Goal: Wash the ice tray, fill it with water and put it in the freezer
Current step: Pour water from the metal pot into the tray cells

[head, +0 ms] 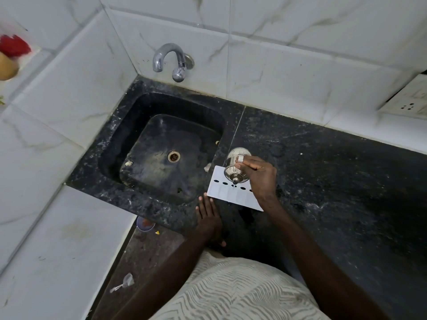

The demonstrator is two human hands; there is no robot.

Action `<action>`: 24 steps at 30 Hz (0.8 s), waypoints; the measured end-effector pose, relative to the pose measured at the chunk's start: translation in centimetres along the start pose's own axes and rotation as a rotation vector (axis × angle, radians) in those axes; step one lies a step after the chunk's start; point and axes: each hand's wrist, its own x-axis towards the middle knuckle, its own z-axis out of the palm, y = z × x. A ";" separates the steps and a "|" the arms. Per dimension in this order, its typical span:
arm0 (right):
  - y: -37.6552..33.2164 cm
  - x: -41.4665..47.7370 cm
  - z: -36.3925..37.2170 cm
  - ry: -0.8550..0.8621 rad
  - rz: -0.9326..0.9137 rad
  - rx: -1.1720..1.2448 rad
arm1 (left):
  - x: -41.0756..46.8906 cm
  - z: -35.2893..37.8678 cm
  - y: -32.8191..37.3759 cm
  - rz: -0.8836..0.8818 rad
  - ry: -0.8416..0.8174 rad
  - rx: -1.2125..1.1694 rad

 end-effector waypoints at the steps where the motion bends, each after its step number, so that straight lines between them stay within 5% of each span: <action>1: 0.0 0.1 0.0 0.002 -0.003 0.002 | 0.1 0.1 0.0 0.001 -0.003 -0.004; 24: -0.4 0.4 1.6 -0.033 0.011 0.044 | -0.5 -0.7 0.4 -0.007 -0.031 0.032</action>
